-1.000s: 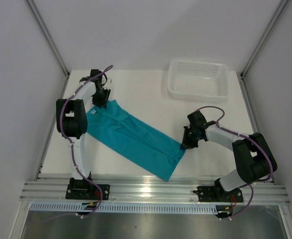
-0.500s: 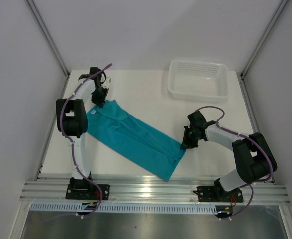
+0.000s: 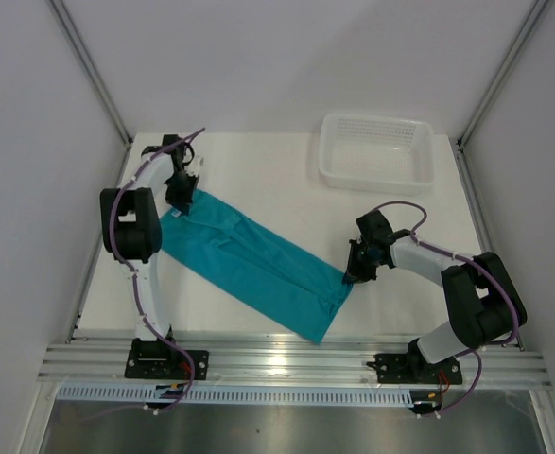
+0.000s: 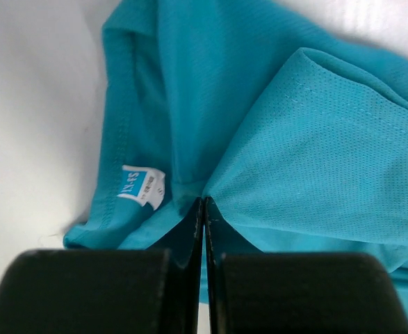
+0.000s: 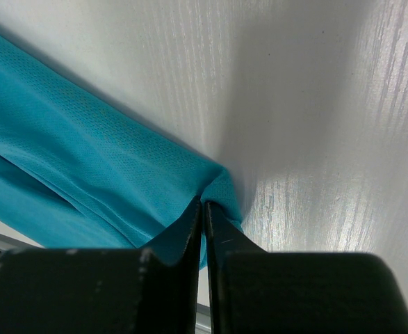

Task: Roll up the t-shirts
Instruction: Fold the tshirt

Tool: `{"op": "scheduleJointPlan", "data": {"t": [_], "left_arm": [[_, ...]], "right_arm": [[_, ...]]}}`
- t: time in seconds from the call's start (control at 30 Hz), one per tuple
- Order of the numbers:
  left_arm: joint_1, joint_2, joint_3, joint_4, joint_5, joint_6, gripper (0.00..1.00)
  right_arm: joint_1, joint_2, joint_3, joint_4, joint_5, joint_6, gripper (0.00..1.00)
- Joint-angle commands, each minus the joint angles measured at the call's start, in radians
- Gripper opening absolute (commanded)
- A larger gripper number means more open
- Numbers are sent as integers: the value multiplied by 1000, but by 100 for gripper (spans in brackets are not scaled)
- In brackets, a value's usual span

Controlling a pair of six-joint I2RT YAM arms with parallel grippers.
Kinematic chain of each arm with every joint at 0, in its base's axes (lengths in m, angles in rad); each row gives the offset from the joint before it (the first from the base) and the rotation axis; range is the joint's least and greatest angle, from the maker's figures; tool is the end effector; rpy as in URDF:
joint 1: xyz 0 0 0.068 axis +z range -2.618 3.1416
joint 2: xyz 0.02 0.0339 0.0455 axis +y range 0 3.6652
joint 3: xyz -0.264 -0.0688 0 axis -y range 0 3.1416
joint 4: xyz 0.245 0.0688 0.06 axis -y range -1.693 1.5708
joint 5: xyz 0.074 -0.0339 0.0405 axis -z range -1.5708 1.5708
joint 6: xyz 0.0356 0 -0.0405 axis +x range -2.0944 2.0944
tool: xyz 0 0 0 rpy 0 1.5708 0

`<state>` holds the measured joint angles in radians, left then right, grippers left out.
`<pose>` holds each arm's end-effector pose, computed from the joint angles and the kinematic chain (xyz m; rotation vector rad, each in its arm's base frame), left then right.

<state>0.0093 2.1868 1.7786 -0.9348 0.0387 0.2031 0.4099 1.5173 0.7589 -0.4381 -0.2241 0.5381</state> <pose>0.4460 0.0028 0.1800 0.2880 2.8967 -0.0207 0.2397 0.1128 0.1510 0.1225 2.8604 0.5340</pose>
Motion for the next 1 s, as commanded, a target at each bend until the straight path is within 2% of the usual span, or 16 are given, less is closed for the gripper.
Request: {"op": "scheduleJointPlan", "data": {"t": [0.0, 0.43, 0.53, 0.57, 0.73, 0.97], "left_arm": [[26, -87, -13, -4, 9, 28, 1], [35, -39, 12, -39, -34, 76, 1], [37, -47, -1, -41, -34, 85, 1], [35, -48, -2, -41, -34, 87, 1], [35, -70, -11, -41, -66, 102, 1], [37, -108, -16, -41, -16, 117, 1]], "right_arm": [[-2, -2, 19, 1, 19, -17, 6], [-2, -22, 28, -1, 19, -20, 8], [-3, -28, 37, -8, 20, -24, 17], [-3, -35, 42, -13, 25, -27, 23], [-6, -68, 97, -70, 63, -70, 36], [4, -46, 216, -94, 109, -145, 39]]}}
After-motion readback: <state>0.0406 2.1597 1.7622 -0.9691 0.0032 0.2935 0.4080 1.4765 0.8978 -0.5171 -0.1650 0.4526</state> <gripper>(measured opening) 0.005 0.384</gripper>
